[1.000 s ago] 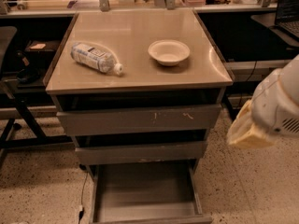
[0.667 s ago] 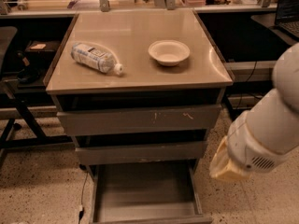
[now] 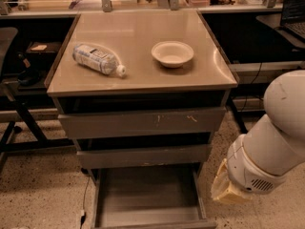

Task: Close bottom drawer

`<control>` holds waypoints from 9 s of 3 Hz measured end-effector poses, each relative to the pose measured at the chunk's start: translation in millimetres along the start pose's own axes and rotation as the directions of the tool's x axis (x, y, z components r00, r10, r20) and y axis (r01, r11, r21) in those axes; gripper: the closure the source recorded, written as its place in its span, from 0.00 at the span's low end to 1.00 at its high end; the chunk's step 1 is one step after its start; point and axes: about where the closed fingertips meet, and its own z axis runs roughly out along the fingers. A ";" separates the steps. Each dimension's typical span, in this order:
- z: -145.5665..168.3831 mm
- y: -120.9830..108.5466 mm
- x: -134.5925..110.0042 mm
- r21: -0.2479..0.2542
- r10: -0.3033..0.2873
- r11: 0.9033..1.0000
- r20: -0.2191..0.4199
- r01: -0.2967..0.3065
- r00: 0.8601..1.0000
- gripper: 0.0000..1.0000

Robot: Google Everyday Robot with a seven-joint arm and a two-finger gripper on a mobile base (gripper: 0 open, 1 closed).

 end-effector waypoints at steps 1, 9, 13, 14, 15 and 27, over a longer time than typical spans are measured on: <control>65.5 12.7 0.4 -0.099 0.043 0.994 0.052 -0.038 0.998 1.00; 439.3 -6.7 56.6 -0.361 0.360 0.886 0.140 -0.291 0.922 1.00; 590.5 -66.4 88.5 -0.421 0.496 0.821 0.192 -0.386 0.847 1.00; 591.7 -85.6 88.9 -0.389 0.486 0.836 0.197 -0.387 0.852 1.00; 591.7 -86.3 88.8 -0.388 0.485 0.837 0.197 -0.387 0.852 0.82; 585.8 -132.4 49.1 -0.198 0.393 0.915 0.235 -0.352 0.889 0.82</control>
Offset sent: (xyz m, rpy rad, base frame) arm -0.0407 0.0544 -0.2750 0.1461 0.2787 -0.1243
